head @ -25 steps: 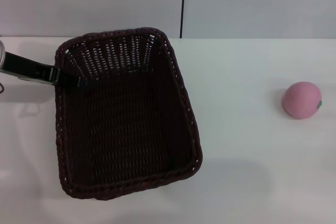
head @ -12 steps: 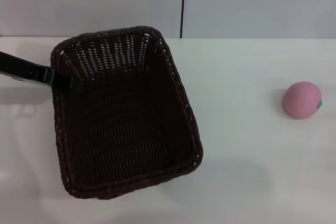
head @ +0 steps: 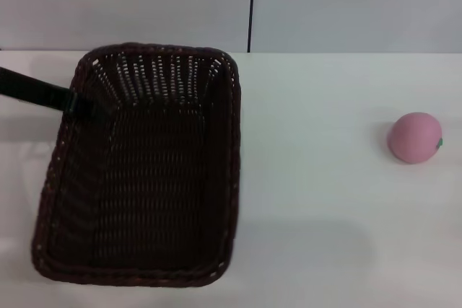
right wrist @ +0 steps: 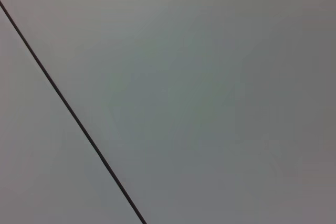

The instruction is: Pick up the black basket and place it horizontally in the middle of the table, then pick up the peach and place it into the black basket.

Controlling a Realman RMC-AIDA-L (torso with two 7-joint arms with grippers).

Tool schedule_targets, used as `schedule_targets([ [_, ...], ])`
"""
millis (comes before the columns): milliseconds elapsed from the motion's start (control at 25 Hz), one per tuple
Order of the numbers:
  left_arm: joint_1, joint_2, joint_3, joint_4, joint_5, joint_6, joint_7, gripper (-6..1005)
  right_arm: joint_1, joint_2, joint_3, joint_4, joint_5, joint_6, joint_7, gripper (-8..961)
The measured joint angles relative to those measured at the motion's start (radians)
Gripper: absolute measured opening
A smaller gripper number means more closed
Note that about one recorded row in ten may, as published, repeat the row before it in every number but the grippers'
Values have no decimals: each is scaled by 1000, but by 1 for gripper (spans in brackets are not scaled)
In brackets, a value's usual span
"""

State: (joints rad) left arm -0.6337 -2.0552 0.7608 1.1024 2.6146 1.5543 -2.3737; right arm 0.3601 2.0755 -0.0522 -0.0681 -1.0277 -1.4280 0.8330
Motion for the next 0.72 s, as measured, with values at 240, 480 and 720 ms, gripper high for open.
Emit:
schedule_targets([
  [240,20,-2,-1,30,-98,-4,71,281,-4,0,1,1,0,0,0,616],
  [480,13,-1,9,31,-169,3,148,214,-4,0,2,3,0,0,0,616],
  [720,-26,-3,115,28,-226,-3,243,170,0,0,2,4,0,1,0,616],
])
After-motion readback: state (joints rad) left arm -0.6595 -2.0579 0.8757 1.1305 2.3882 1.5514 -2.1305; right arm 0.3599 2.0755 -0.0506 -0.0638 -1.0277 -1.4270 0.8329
